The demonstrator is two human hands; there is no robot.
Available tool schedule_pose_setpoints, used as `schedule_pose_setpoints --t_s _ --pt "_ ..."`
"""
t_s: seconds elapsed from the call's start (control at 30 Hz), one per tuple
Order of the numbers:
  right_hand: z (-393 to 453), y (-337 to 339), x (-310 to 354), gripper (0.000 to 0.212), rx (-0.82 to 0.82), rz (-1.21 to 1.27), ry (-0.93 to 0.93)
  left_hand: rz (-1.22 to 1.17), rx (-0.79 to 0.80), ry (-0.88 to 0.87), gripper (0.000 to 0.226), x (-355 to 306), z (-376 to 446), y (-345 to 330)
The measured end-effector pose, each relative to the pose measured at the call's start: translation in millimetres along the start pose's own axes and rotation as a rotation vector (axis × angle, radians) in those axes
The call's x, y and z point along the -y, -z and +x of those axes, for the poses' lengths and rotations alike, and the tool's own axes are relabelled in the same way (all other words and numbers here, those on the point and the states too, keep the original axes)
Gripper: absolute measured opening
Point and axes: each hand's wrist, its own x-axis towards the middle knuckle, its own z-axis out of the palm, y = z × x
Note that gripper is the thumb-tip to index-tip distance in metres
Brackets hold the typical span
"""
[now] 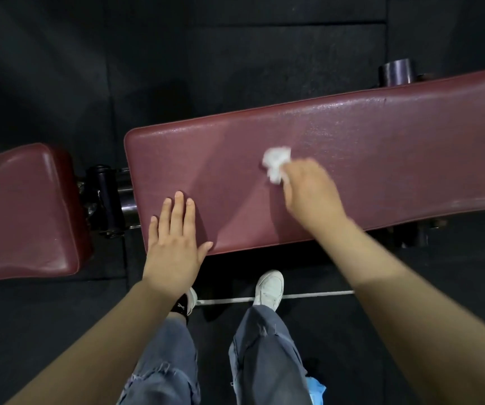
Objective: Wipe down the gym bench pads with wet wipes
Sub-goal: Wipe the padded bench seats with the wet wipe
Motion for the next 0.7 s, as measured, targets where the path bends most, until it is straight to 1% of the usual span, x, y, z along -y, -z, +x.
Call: schedule_pose_setpoints --t_s 0.1,0.17,0.2,0.27,0.3,0.37,0.43,0.47,0.53,0.63,0.7 --pt "89.6 20.5 -20.3 0.018 -0.147 -0.023 -0.187 0.035 -0.019 -0.014 0.088 2.9 -0.6 -4.7" --pt "99.0 20.3 -28.4 0.022 -0.192 -0.017 -0.274 0.048 -0.018 -0.02 0.087 2.9 -0.7 -5.1" --pt "84.1 15.7 -28.2 0.023 -0.201 -0.001 -0.282 0.053 -0.015 -0.022 0.087 2.8 -0.7 -4.7" --pt "21.1 2.7 -20.1 0.025 -0.202 0.057 -0.269 0.059 -0.009 -0.019 0.087 2.3 -0.8 -3.0" --pt "-18.5 -2.6 -14.7 0.024 -0.176 0.09 -0.286 0.055 -0.003 -0.021 0.087 2.0 -0.7 -2.6" --pt "-87.4 -6.2 -6.2 0.017 -0.054 0.118 -0.346 0.05 -0.002 -0.029 0.088 2.3 -0.2 -2.4" --pt "-110.1 -5.4 -7.0 0.012 0.004 0.109 -0.351 0.048 0.002 -0.03 0.09 3.5 1.2 -2.8" --pt "-101.0 -4.4 -12.8 0.011 -0.022 0.105 -0.321 0.049 0.008 -0.03 0.091 3.9 1.5 -3.0" --pt "-53.0 0.9 -29.2 0.013 -0.125 0.095 -0.276 0.055 0.013 -0.031 0.09 4.4 1.4 -3.9" --pt "51.9 19.6 -57.2 0.019 -0.249 0.076 -0.342 0.079 0.014 -0.032 0.089 4.3 1.5 -4.3" --pt "98.3 30.2 -68.8 0.023 -0.261 0.058 -0.384 0.093 0.014 -0.033 0.088 3.7 1.8 -3.8"
